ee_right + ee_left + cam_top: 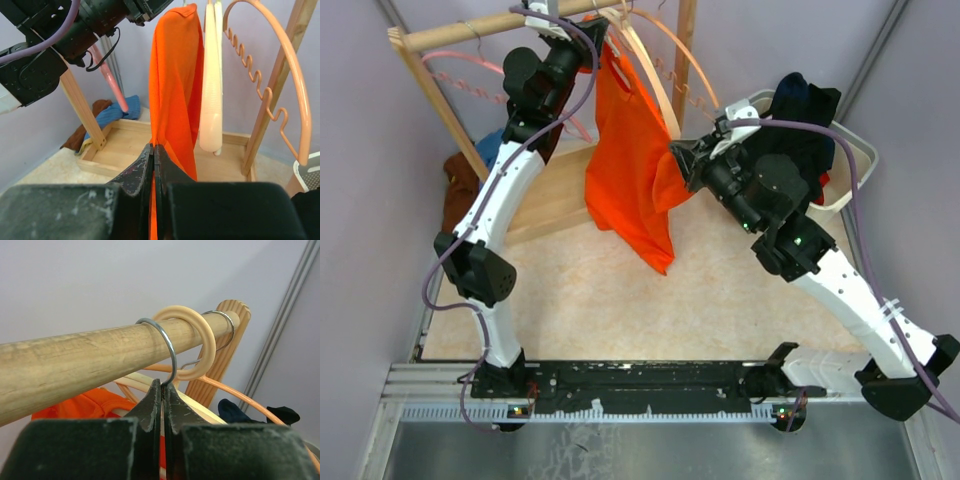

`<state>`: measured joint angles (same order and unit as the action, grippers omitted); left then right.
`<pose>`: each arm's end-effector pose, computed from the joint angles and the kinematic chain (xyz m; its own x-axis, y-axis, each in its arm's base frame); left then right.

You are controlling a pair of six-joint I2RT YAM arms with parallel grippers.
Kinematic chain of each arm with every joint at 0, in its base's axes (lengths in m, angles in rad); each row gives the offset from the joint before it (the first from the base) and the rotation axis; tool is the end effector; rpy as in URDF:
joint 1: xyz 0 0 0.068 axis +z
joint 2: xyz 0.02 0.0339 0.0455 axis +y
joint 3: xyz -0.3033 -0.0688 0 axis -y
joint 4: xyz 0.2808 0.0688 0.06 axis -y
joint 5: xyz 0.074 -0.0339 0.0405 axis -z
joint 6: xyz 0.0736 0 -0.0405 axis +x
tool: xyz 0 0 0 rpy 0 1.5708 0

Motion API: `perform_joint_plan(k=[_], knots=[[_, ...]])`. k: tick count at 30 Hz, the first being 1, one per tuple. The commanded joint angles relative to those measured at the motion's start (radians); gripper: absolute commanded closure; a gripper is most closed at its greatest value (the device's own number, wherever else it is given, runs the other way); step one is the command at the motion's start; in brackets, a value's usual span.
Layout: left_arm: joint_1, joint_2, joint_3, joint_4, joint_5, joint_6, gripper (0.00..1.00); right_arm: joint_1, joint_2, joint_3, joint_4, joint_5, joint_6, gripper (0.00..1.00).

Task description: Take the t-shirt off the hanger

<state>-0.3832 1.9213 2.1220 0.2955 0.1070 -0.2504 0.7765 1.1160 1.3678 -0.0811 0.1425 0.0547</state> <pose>0.4764 -0.2005 0.5832 0.3141 -0.3923 -0.8646 0.5540 0.8153 -0.1686 0.2131 0.1947 0.5390 0.0885 0.1628 -0.9827 -0.5996 0.7965 0.0780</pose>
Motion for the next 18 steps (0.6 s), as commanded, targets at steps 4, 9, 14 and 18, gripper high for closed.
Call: perform_joint_plan(k=[4,9,14,18], knots=[[-0.015,-0.012,0.059,-0.038,-0.109,0.087,1.00,-0.003,-0.113,-0.030,0.075,0.085,-0.024,1.00],[-0.017,-0.019,0.068,-0.067,-0.148,0.112,1.00,-0.003,-0.165,-0.050,0.083,0.125,-0.042,1.00],[-0.017,-0.033,0.066,-0.083,-0.156,0.130,1.00,-0.003,-0.225,-0.086,0.092,0.197,-0.065,1.00],[-0.016,-0.044,0.063,-0.096,-0.159,0.140,1.00,-0.003,-0.258,-0.101,0.100,0.250,-0.089,1.00]])
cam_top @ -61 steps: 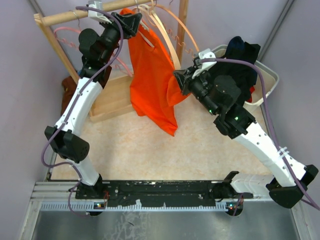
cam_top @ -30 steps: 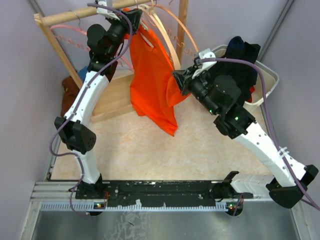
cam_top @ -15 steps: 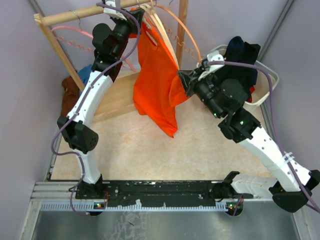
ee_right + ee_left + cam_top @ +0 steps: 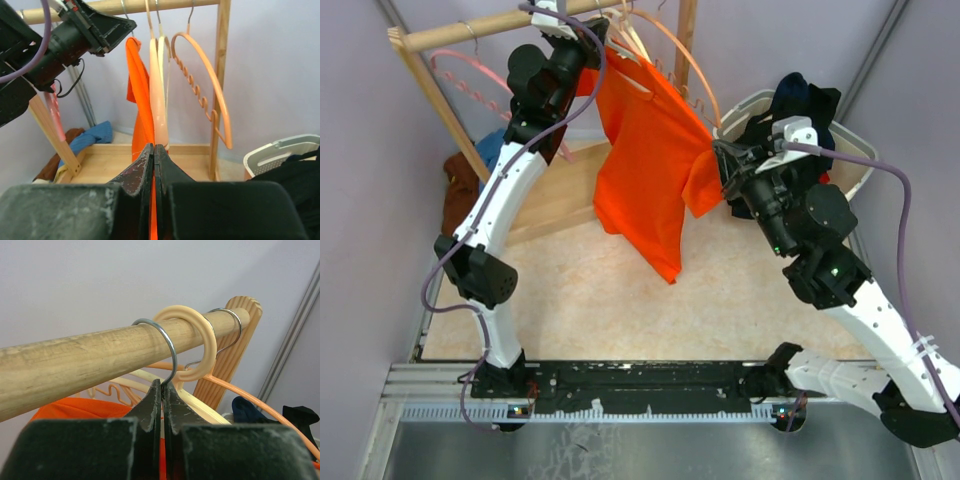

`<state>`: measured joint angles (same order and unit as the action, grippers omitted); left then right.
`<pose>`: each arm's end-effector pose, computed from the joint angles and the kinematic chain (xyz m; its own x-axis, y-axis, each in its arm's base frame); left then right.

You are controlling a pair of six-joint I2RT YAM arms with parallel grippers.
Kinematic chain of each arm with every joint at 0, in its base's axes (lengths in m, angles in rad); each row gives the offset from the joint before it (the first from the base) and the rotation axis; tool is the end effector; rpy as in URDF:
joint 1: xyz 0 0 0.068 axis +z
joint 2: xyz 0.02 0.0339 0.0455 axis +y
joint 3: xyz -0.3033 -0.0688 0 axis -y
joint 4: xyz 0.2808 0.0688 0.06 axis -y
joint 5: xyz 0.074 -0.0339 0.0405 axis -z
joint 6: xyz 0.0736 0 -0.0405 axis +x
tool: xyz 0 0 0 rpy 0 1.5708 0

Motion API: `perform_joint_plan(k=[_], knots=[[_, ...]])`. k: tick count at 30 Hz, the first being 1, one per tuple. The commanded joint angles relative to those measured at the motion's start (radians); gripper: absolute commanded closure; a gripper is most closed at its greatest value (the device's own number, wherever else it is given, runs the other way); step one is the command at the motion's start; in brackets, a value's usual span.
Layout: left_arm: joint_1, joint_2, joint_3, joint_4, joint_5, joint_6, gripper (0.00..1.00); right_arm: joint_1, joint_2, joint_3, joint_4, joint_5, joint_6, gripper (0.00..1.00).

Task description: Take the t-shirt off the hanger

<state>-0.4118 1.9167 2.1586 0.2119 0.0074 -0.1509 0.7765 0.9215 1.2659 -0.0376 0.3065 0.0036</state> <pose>0.4706 -0.2061 0.5891 0.3361 -0.3108 -0.8891 0.4621 0.8770 -0.1319 0.1712 0.1370 0.5499 0.2138 0.2148 -0.9530 -0.4637 0.8809 0.0946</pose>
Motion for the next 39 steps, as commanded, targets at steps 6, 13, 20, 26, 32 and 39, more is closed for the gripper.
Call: perform_joint_plan(k=[6,13,20,26,32,39], knots=[[0.013,-0.050,0.019,-0.024,-0.068,0.055,1.00,-0.003,-0.094,-0.008,0.074,0.125,-0.053,1.00],[0.012,-0.059,0.015,-0.038,-0.066,0.069,1.00,-0.003,-0.124,-0.015,0.111,0.158,-0.079,1.00],[0.013,-0.067,0.011,-0.044,-0.078,0.078,1.00,-0.003,-0.142,-0.022,0.111,0.184,-0.085,1.00],[0.013,-0.075,0.008,-0.045,-0.070,0.067,1.00,-0.003,-0.092,0.001,0.041,0.173,-0.067,1.00],[0.012,-0.087,0.004,-0.051,-0.064,0.052,1.00,-0.003,-0.007,0.025,-0.005,0.125,-0.027,1.00],[0.012,-0.101,0.001,-0.073,-0.048,0.029,1.00,-0.003,0.097,0.042,0.056,0.022,0.009,1.00]])
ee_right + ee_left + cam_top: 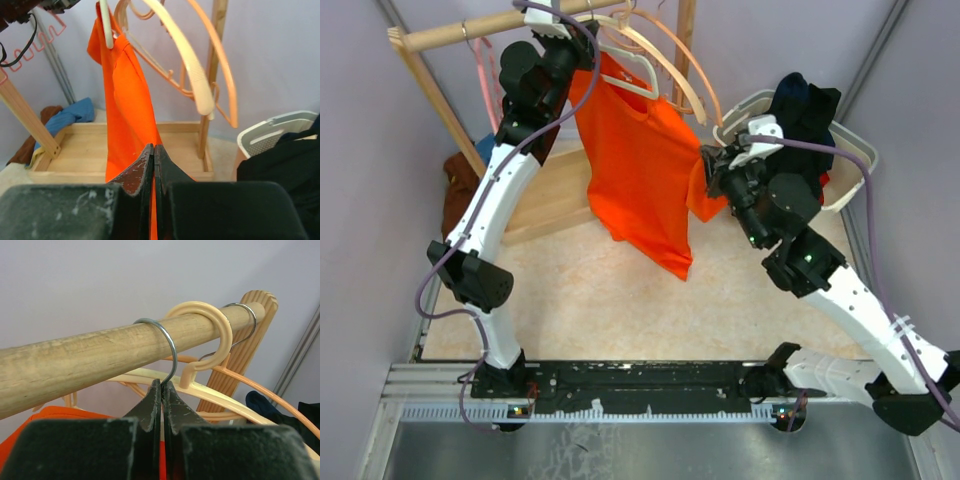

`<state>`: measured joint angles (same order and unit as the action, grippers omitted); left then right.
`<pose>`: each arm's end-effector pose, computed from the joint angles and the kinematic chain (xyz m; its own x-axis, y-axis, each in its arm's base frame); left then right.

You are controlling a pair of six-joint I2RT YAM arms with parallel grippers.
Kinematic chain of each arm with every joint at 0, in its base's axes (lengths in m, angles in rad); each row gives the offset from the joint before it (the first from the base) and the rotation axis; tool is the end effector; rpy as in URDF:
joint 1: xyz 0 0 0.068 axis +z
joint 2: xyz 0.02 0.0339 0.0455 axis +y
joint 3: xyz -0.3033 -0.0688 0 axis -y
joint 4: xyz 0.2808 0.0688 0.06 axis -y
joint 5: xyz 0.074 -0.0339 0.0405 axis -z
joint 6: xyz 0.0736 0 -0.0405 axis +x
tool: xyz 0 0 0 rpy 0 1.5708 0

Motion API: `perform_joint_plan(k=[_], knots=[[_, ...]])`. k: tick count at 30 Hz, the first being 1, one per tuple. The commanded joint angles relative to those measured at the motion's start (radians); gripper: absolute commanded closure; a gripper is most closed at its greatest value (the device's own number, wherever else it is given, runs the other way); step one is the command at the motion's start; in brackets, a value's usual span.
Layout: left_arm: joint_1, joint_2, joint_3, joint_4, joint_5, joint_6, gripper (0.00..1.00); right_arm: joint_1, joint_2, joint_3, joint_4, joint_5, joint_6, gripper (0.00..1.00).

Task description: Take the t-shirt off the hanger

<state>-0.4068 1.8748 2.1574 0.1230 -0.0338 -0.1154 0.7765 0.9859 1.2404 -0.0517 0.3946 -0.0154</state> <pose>0.4595 -0.1953 0.5970 0.3177 -0.2622 -0.9112 0.4062 0.9060 -0.1190 0.1969 0.1538 0.5237 0.1495 0.1269 -0.9806 -0.3760 0.9245 0.0623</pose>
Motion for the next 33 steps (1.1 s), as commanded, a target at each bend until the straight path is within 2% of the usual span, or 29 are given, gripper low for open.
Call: perform_joint_plan(k=[1,19,29,31,33], knots=[[0.008,-0.062,-0.001,0.015,-0.004,-0.009,1.00,-0.003,0.051,0.072,0.080,-0.079,0.031,1.00],[0.007,-0.096,-0.014,-0.044,0.034,-0.047,1.00,-0.003,0.313,0.089,0.352,-0.184,0.078,1.00],[0.007,-0.078,0.054,-0.114,0.028,-0.071,1.00,-0.003,0.378,0.066,0.467,-0.238,0.094,1.00],[0.008,-0.080,0.059,-0.122,0.026,-0.079,1.00,-0.003,0.395,0.074,0.474,-0.248,0.094,0.94],[0.007,-0.082,0.064,-0.133,0.022,-0.086,1.00,-0.005,0.416,0.082,0.482,-0.256,0.090,0.78]])
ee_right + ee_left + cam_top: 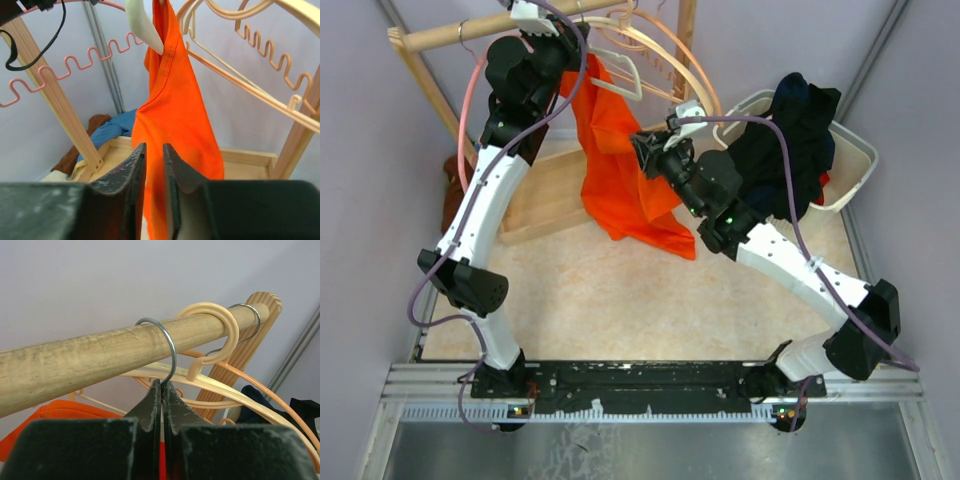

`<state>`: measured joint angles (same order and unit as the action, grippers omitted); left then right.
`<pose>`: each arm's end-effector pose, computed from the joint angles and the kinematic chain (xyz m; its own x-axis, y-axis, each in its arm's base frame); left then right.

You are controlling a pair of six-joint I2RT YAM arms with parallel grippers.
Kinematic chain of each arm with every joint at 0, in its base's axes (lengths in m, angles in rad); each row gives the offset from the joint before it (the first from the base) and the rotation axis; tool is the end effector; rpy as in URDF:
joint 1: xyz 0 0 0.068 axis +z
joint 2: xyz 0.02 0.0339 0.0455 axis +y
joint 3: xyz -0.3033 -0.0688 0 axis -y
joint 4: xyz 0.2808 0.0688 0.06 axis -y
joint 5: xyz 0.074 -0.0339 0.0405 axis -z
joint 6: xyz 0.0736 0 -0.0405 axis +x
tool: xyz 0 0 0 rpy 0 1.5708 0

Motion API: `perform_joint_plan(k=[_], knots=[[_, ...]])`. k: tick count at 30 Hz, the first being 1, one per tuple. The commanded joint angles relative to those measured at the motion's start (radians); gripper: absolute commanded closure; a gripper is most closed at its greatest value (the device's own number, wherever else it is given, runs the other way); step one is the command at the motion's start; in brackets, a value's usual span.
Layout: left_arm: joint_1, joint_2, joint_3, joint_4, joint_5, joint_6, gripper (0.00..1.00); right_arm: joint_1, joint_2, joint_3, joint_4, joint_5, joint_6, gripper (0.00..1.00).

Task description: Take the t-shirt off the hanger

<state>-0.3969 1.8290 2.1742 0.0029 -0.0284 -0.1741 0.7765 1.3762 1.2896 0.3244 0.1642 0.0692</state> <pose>0.4436 -0.1837 0.6086 0.2472 -0.2913 -0.9241 0.4108 0.8953 -0.1724 0.2858 0.2639 0.4811 0.1277 0.2210 -0.9669 -0.5883 0.8017 0.1056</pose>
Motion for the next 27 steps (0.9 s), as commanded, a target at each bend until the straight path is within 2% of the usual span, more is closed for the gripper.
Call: perform_joint_plan(k=[1,3,4,12,15,20,27], knots=[[-0.002,-0.037,0.050,-0.019,0.016,-0.031,1.00,-0.007,0.034,0.033,0.117,-0.032,0.003,0.72],[-0.001,-0.040,0.051,-0.028,0.015,-0.037,1.00,-0.015,0.053,0.038,0.140,-0.057,0.012,0.61],[-0.002,-0.043,0.051,-0.033,0.015,-0.039,1.00,-0.022,0.062,0.040,0.154,-0.072,0.020,0.59],[0.005,-0.066,0.047,-0.057,0.017,-0.055,1.00,-0.090,0.169,0.075,0.300,-0.209,0.098,0.58],[0.008,-0.069,0.043,-0.063,0.021,-0.064,1.00,-0.092,0.234,0.134,0.309,-0.248,0.077,0.53],[0.011,-0.072,0.043,-0.070,0.030,-0.075,1.00,-0.094,0.364,0.205,0.377,-0.260,0.063,0.53],[0.012,-0.070,0.038,-0.079,0.042,-0.087,1.00,-0.106,0.501,0.350,0.381,-0.262,0.062,0.53]])
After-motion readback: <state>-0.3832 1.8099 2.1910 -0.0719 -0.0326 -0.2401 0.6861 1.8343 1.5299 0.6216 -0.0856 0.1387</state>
